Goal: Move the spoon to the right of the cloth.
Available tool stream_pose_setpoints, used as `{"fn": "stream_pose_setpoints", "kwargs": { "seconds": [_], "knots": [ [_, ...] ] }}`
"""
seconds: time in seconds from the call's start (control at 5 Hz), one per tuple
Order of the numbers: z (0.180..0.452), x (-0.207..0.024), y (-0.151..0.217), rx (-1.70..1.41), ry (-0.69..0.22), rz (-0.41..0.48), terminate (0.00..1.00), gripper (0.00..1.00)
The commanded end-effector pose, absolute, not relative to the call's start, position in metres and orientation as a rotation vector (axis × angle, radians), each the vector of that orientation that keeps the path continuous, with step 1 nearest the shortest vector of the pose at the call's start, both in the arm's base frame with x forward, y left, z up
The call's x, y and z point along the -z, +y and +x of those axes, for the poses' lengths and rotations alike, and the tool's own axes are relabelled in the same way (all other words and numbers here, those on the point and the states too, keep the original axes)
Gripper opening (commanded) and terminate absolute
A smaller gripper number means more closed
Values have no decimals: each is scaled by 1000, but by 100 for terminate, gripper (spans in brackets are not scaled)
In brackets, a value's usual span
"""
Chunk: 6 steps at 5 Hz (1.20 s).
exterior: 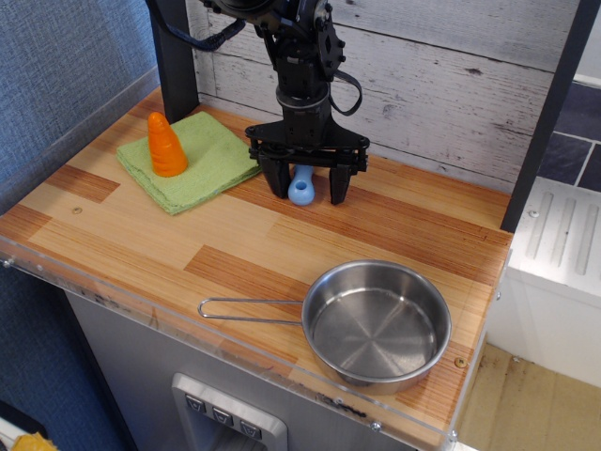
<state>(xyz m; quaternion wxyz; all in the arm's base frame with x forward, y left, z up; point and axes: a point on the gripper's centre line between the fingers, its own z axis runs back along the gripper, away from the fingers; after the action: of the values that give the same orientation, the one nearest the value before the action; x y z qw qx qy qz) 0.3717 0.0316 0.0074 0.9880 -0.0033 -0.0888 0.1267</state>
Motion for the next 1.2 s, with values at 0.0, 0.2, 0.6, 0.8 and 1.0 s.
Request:
{"fn": "stream_pose_setpoints", "kwargs": {
  "seconds": [0.0, 0.2, 0.6, 0.8, 1.0],
  "knots": [
    [366, -33, 37, -269, -206, 42, 0, 100],
    [367, -56, 40, -275, -247, 57, 0, 100],
    [361, -92, 33, -251, -320, 52, 0, 100],
    [358, -106, 30, -212, -348, 28, 0, 100],
    [358, -106, 30, -212, -348, 28, 0, 100]
  ]
}}
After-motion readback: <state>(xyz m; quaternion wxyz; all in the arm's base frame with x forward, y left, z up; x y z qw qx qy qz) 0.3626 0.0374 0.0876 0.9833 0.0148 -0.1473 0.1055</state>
